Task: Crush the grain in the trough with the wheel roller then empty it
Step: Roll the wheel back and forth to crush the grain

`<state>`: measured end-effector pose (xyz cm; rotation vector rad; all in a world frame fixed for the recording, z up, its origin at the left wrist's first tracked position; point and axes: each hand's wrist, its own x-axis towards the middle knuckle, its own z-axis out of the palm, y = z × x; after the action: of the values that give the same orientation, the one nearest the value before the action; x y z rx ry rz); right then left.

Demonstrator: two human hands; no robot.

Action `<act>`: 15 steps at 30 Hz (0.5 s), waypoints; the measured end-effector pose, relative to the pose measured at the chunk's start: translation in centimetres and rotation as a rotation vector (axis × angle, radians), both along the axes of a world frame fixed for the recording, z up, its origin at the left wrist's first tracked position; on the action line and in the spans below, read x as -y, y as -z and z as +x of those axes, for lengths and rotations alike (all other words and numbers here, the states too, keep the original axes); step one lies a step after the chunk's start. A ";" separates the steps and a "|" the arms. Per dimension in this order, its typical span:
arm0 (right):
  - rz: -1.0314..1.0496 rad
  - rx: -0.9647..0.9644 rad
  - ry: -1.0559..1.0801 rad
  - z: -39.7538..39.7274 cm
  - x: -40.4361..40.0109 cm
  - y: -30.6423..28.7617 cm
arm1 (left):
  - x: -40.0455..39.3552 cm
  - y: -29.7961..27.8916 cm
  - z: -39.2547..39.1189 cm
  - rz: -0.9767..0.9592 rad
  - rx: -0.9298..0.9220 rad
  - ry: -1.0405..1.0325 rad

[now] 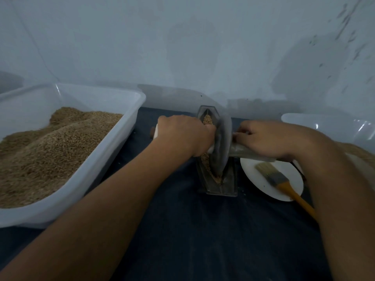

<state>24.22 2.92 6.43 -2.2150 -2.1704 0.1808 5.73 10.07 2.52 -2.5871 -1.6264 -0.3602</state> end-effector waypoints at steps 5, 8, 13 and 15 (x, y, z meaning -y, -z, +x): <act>0.035 0.014 0.015 0.2 -0.6 0.7 | -0.2 0.3 0.1 0.015 0.007 0.002; 0.055 -0.005 0.037 0.4 -1.1 1.3 | -0.4 0.7 0.1 0.027 0.026 -0.016; 0.052 -0.068 0.045 0.8 -1.8 2.1 | -0.8 1.2 0.3 0.074 0.058 -0.014; 0.065 -0.074 0.051 0.8 -2.0 2.4 | -1.0 1.3 0.3 0.099 0.050 -0.012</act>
<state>24.99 4.87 4.03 -2.1894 -2.0506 0.1841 6.02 11.04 1.20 -2.5145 -1.5960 -0.4947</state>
